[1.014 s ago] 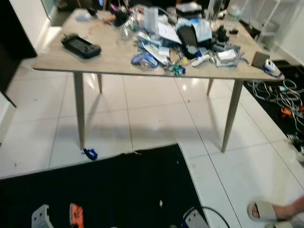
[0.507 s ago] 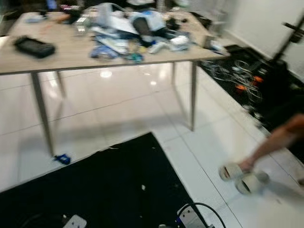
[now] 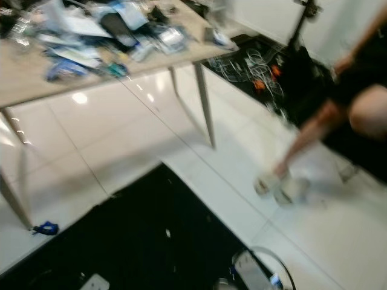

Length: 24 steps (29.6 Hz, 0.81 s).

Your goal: Picking trash to rubbish bin

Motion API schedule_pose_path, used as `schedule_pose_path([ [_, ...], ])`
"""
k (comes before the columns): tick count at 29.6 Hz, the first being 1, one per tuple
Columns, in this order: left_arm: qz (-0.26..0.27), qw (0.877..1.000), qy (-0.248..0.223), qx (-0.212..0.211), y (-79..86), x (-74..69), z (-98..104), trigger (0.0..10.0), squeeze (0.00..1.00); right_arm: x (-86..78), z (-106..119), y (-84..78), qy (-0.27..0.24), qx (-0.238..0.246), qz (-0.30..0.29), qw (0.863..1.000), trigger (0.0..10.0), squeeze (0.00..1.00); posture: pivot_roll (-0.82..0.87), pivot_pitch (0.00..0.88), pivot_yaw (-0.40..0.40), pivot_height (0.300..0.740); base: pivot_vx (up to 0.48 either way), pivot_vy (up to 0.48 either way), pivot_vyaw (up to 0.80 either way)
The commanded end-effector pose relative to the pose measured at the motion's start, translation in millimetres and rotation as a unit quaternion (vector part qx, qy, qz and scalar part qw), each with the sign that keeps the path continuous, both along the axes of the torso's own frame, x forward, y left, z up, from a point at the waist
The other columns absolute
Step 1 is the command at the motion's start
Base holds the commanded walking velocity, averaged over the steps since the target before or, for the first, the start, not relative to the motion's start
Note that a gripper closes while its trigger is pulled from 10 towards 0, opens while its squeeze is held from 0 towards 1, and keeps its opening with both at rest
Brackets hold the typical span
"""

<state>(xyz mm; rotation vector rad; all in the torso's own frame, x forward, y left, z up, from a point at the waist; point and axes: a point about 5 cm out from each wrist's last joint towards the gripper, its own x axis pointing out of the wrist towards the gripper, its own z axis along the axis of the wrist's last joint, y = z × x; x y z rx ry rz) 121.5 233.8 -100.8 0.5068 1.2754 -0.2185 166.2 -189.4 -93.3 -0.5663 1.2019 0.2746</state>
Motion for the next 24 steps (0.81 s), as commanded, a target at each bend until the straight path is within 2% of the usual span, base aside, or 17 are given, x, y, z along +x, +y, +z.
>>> schedule_pose_path([
  [1, -0.001, 1.0, 0.006, 0.0, -2.8, -3.3, -1.7, 10.0, 0.0, -8.1, -3.7, 3.4, 0.016, 0.009, -0.009, 1.0, 10.0, 0.0, 0.11, 0.097, 0.014, 0.74, 0.0, 0.0, -0.77],
  [5, 0.0, 1.0, 0.011, 0.002, -2.3, -22.3, -6.5, 10.0, 0.0, -6.1, -3.1, 5.1, 0.012, 0.007, -0.008, 1.0, 10.0, 0.0, 0.1, 0.086, 0.011, 0.74, 0.0, 0.0, -0.77],
  [16, -0.002, 1.0, 0.013, -0.007, -10.4, -31.7, -10.3, 10.0, 0.0, -6.6, -3.2, 3.7, 0.004, 0.004, -0.01, 1.0, 10.0, 0.0, 0.08, 0.055, 0.0, 0.74, 0.0, 0.0, -0.78],
  [24, -0.007, 1.0, 0.02, -0.011, -13.5, -40.9, -12.7, 10.0, 0.0, -15.3, -6.3, 0.8, 0.012, 0.0, -0.011, 1.0, 10.0, 0.0, 0.08, 0.06, -0.005, 0.74, 0.0, 0.0, -0.77],
])
